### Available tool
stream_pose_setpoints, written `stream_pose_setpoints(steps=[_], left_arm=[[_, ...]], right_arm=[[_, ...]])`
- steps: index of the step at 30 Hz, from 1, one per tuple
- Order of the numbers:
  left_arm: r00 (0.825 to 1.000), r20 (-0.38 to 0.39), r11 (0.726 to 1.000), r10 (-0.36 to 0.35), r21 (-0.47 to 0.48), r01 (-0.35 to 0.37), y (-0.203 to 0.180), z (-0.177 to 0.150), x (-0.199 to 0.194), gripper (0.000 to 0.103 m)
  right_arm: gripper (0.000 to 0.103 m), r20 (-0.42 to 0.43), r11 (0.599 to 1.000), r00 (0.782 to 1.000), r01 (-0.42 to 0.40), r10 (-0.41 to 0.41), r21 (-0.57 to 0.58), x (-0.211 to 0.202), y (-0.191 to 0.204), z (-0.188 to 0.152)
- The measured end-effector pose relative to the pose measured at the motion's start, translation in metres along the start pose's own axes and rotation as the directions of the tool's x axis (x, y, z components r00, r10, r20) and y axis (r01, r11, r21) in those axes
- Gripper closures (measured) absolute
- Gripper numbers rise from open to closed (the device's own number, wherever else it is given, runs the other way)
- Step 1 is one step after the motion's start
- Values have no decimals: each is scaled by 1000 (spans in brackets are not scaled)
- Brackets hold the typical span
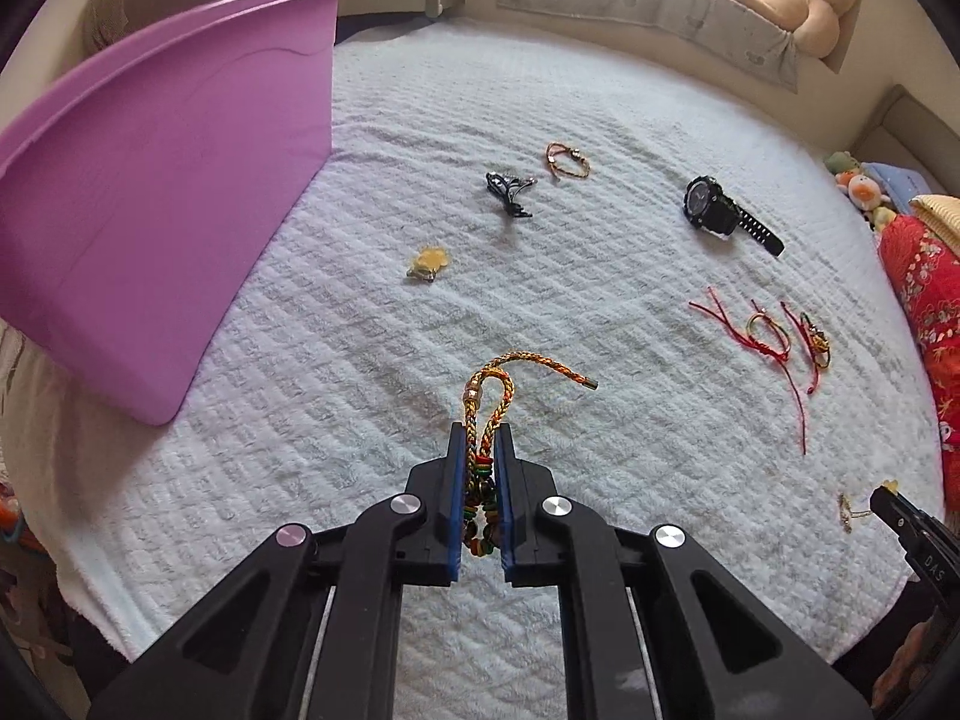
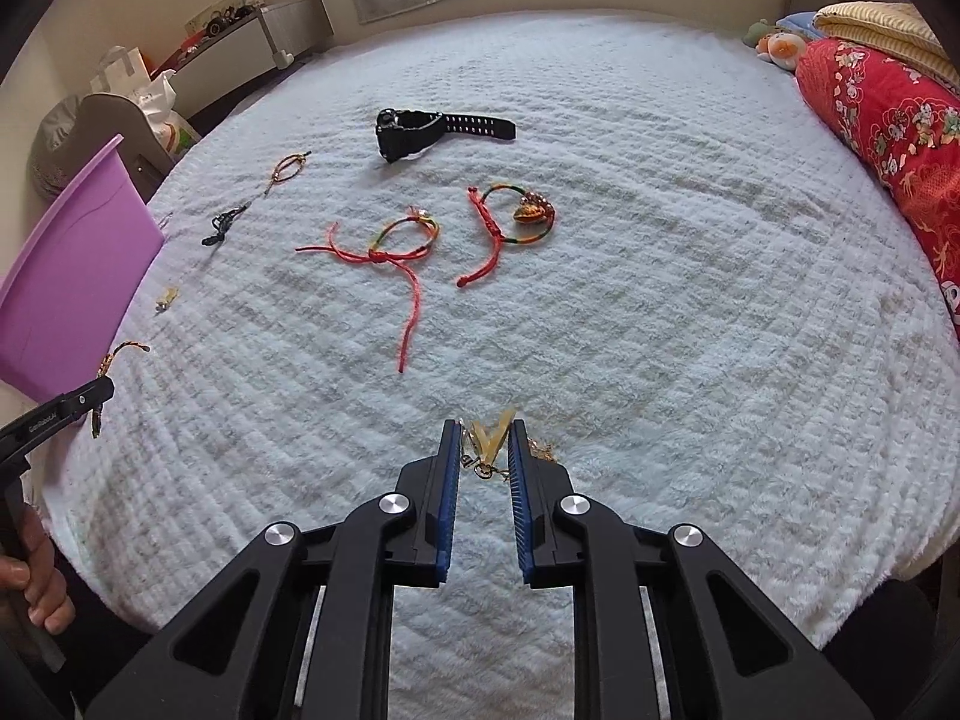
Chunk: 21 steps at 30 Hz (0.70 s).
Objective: Organize jewelry
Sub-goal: 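Carry the braided bracelet and gold chain over the pink tub with both tools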
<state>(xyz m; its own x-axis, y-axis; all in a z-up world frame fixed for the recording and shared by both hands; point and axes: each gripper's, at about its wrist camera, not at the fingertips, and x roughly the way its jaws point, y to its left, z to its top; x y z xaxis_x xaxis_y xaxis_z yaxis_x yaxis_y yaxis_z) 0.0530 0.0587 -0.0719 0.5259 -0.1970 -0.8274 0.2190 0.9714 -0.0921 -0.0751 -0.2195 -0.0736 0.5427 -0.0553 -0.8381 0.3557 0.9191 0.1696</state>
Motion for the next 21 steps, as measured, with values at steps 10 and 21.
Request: stream_pose_setpoints(steps=[10, 21], left_arm=[[996, 89, 999, -28, 39, 25, 3, 24, -56, 94], [976, 217, 999, -33, 21, 29, 32, 72, -120, 94]], right_arm=[[87, 87, 996, 994, -65, 70, -62, -39, 46, 39], [87, 168, 961, 963, -175, 212, -213, -74, 140, 96]])
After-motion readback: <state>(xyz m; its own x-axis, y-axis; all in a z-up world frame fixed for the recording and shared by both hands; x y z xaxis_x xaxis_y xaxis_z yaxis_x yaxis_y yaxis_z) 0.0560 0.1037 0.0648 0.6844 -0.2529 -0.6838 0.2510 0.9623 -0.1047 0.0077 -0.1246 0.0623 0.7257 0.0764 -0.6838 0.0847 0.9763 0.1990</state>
